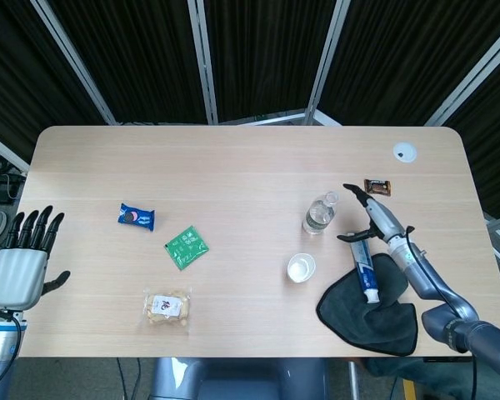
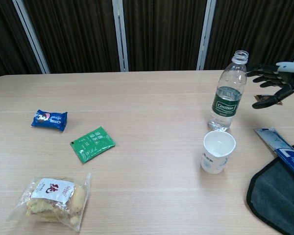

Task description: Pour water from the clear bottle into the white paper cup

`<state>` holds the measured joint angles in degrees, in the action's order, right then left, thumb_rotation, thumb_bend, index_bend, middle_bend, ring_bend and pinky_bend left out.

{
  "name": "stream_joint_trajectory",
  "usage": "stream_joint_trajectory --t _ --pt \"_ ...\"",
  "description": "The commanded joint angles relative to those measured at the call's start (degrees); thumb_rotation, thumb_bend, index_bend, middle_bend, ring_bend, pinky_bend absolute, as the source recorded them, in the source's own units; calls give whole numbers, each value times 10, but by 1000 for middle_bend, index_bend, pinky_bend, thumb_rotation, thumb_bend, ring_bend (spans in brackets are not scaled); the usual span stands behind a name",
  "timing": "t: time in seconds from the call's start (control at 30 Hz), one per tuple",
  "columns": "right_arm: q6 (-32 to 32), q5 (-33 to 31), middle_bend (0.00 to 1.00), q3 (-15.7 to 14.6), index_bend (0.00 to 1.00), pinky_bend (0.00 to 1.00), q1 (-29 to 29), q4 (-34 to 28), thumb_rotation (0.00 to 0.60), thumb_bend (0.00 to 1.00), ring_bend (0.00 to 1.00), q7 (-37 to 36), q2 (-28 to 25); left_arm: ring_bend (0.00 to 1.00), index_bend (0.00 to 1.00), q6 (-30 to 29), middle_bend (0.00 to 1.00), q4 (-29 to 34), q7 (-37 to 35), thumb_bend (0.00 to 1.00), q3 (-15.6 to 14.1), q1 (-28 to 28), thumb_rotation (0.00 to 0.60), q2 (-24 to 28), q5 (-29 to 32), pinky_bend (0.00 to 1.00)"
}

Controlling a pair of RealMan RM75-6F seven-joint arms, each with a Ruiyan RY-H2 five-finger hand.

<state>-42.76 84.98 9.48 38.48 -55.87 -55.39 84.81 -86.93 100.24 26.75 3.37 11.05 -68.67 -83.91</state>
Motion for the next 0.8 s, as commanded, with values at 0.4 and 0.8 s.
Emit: stream_joint_trajectory --t 0.4,0.8 --pt "19 -31 0 12 0 0 39 25 600 0 0 9 48 0 0 7 0 -4 3 0 8 1 600 -2 6 0" --pt "37 -73 0 34 0 0 63 73 600 0 0 41 104 0 0 16 0 -9 -2 0 15 2 600 -1 19 0"
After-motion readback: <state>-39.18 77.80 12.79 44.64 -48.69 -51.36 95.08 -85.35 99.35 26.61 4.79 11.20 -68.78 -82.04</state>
